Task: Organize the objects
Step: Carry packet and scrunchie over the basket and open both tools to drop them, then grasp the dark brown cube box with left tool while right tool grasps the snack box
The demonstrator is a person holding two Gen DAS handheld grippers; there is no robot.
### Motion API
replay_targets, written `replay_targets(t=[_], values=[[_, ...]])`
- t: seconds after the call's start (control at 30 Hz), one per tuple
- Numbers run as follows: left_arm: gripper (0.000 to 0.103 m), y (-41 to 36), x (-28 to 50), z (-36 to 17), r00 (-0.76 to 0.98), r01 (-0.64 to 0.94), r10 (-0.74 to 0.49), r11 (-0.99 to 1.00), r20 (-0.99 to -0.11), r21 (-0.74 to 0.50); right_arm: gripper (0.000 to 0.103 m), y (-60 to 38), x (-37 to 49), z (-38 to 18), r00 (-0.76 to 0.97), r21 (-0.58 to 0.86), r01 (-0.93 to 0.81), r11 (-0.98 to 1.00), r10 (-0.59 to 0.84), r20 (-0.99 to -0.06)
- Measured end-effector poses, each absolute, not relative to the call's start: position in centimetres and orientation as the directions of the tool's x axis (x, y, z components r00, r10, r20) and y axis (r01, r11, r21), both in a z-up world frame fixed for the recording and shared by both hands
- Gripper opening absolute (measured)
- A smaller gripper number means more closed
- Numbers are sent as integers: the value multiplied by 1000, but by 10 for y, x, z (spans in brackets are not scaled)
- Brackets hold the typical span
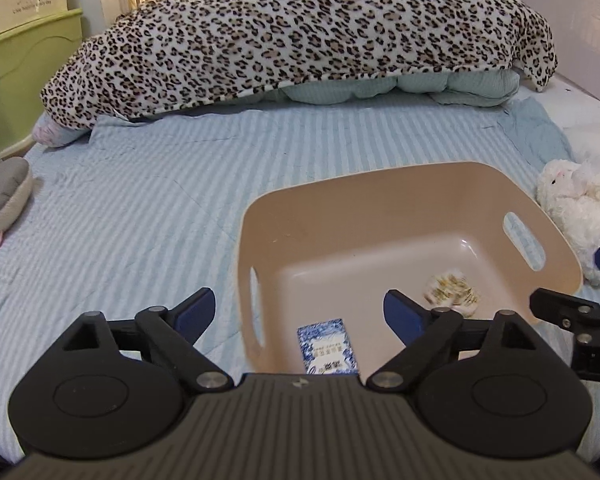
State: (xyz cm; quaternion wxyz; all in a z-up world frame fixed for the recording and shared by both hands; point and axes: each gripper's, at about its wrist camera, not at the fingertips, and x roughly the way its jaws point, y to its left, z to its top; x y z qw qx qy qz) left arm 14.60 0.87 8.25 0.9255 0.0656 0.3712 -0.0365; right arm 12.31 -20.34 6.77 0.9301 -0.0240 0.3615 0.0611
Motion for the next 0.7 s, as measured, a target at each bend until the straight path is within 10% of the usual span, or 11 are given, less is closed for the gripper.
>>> replay_targets(t=[0.7], values=[[94,40,68,42,639,113,15,987,-769,113,101,-215,69,34,630,-42,-93,995,26,-776]])
